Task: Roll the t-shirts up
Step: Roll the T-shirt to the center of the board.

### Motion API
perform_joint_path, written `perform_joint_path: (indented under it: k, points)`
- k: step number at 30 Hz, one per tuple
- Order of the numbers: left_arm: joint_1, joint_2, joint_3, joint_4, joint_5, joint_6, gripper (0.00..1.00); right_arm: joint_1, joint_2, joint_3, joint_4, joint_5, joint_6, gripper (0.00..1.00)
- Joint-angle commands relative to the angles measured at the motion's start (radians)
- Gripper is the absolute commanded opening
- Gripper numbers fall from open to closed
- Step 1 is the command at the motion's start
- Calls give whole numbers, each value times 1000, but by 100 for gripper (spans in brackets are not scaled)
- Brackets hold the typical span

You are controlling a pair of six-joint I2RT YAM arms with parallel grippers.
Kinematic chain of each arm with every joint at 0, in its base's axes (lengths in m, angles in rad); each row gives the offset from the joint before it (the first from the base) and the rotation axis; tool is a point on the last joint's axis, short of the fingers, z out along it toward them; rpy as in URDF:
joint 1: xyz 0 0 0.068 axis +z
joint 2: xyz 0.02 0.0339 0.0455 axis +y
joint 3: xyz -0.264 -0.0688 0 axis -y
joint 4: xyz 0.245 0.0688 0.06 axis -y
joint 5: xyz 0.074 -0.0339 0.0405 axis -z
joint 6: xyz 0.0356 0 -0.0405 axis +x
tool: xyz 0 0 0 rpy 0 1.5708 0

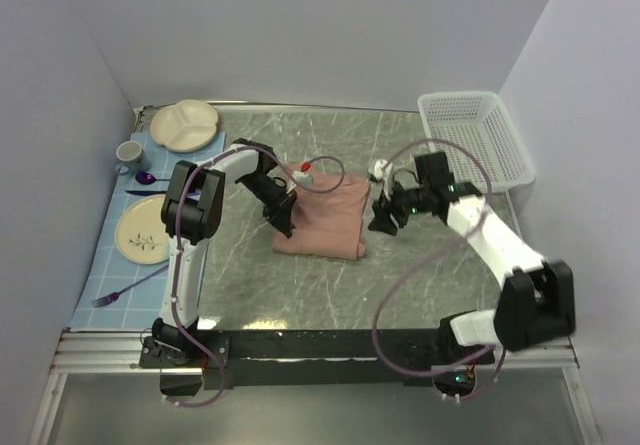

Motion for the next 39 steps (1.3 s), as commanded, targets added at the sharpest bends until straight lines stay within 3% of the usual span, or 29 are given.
perform_joint_path:
  k: [1, 5, 14, 20, 25, 30, 39]
  points:
    - [14, 41, 29, 59, -68, 47, 18, 138, -218, -284, 351, 211, -70, 64]
    - [12, 40, 29, 54, -79, 45, 18, 327, -387, -555, 614, 382, -210, 72]
    - [11, 28, 3, 88, -79, 24, 19, 447, -271, -598, 800, 437, -354, 70]
    - [11, 31, 6, 90, -74, 13, 19, 456, -207, -567, 765, 413, -411, 68]
    - [11, 54, 38, 64, -82, 11, 19, 465, -280, -618, 808, 387, -466, 68]
    - [11, 64, 57, 54, -83, 7, 19, 479, -309, -607, 695, 336, -494, 65]
    - [11, 69, 66, 50, -77, 2, 20, 490, -120, -550, 665, 423, -486, 63]
